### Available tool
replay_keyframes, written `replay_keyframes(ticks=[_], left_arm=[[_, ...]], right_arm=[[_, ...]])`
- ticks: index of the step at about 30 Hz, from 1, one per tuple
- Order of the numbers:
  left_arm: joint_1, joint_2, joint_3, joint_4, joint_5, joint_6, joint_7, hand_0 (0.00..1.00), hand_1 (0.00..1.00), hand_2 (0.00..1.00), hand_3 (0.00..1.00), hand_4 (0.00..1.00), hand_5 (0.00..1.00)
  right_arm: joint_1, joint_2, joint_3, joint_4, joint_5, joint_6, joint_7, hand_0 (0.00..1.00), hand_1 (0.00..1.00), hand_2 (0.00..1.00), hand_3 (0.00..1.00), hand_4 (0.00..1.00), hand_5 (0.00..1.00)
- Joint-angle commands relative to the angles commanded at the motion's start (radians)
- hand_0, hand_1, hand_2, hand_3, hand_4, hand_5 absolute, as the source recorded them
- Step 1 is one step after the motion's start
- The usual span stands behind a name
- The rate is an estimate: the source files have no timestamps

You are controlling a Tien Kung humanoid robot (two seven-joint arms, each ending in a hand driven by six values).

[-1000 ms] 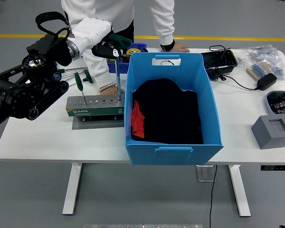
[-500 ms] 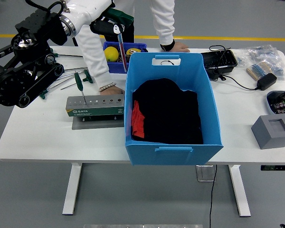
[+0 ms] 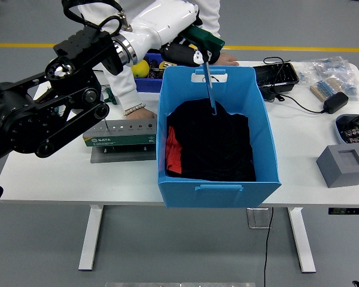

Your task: Lift tool from toolbox,place it in box,lift tool from toolbox,place it in box

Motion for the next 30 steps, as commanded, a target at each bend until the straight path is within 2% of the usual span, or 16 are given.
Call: replay_keyframes(ticks=[4, 12, 15, 21, 22, 27, 28, 30], left_arm=[[-0.004, -0.026, 0.050, 0.023, -0.025, -0.006, -0.021, 0.111, 0.002, 0.028, 0.057, 0.656, 0.527], [-0.030, -0.078, 0.143, 0.140, -0.103, -0.049, -0.054, 0.123, 0.002, 0.037, 0.063, 0.650, 0.520], [-0.039, -0.093, 0.163, 0.172, -0.116, -0.075, -0.059, 0.123, 0.002, 0.037, 0.063, 0.650, 0.520], [-0.061, -0.140, 0.202, 0.278, -0.157, -0.170, -0.068, 0.130, 0.002, 0.046, 0.075, 0.649, 0.518], [-0.063, -0.149, 0.206, 0.298, -0.168, -0.188, -0.068, 0.128, 0.002, 0.035, 0.070, 0.769, 0.686], [-0.070, -0.183, 0.221, 0.363, -0.197, -0.249, -0.061, 0.128, 0.002, 0.035, 0.070, 0.769, 0.686], [-0.073, -0.191, 0.230, 0.373, -0.199, -0.260, -0.059, 0.129, 0.002, 0.040, 0.072, 0.810, 0.781], [-0.076, -0.204, 0.244, 0.388, -0.203, -0.268, -0.059, 0.129, 0.002, 0.040, 0.072, 0.810, 0.781]], right_arm=[[0.004, -0.002, -0.001, 0.000, -0.001, 0.001, 0.000, 0.652, 0.634, 0.691, 0.550, 0.781, 0.672], [0.011, -0.005, -0.005, -0.001, 0.004, 0.002, 0.003, 0.651, 0.634, 0.692, 0.551, 0.781, 0.671], [0.012, -0.006, -0.003, -0.001, 0.000, 0.002, 0.002, 0.651, 0.634, 0.692, 0.551, 0.781, 0.671], [0.016, -0.007, 0.002, -0.001, -0.011, 0.003, -0.001, 0.651, 0.633, 0.691, 0.550, 0.781, 0.672], [0.017, -0.007, 0.002, -0.001, -0.013, 0.003, -0.001, 0.651, 0.634, 0.691, 0.549, 0.781, 0.671], [0.021, -0.009, 0.000, -0.001, -0.014, 0.004, -0.001, 0.651, 0.634, 0.691, 0.549, 0.781, 0.671], [0.022, -0.010, 0.000, -0.001, -0.016, 0.004, -0.002, 0.651, 0.633, 0.691, 0.550, 0.781, 0.671], [0.024, -0.010, 0.001, -0.002, -0.019, 0.004, -0.002, 0.651, 0.633, 0.691, 0.550, 0.781, 0.671]])
